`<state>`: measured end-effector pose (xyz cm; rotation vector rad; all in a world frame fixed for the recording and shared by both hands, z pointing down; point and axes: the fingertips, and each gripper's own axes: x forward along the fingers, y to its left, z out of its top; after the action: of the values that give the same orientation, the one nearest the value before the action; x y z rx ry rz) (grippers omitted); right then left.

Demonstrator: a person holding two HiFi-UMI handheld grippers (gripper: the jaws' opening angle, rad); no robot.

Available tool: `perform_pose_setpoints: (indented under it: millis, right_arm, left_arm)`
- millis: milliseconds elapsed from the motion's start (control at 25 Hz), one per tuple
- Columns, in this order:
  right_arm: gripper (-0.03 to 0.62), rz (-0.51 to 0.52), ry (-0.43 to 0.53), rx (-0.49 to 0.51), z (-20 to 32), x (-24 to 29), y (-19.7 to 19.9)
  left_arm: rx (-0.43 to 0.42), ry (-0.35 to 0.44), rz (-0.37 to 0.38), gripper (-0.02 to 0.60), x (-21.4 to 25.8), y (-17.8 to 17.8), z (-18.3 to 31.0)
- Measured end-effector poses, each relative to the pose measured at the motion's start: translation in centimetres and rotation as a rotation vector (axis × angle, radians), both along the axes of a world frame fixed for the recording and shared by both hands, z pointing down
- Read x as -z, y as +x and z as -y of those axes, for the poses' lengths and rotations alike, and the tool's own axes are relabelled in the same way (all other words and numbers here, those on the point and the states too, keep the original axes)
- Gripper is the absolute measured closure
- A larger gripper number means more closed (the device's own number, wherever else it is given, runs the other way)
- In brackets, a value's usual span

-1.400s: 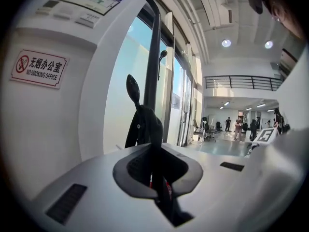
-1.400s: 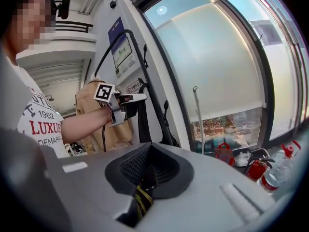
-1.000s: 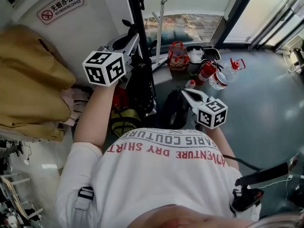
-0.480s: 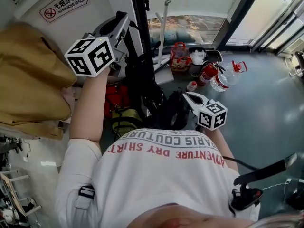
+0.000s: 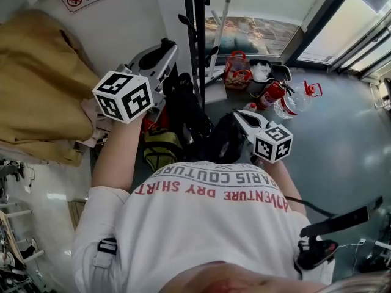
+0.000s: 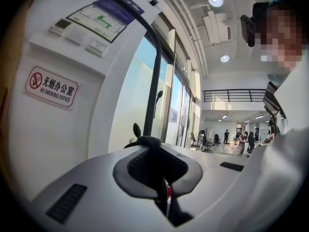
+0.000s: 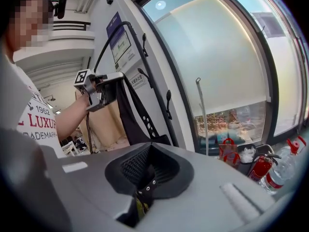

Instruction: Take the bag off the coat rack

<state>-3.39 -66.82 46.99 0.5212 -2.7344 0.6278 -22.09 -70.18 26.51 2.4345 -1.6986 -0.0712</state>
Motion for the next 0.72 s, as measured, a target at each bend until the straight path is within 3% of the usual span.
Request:
perform_pose_setpoints:
  millis: [400,560,720]
  right_arm:
    - [0.592,0.036,0.093,0.079,-1.6,3.3,-3.4]
    - [0.592,0.03,0.089,0.107,-4.2,3.1,-3.8]
    - [0.592,0.035,0.107,0.114,-8.3,3.9,-4.0]
  left_arm:
    - [0.016,-0.178,-0.056,0.572,-9.3,0.4,-5.9]
    - [-0.001,-0.195,-0.077,0.572,-9.8,0.8,-9.6]
    - [-0.048,-0.182,-0.052,0.571,-9.7,2.7,-14.3]
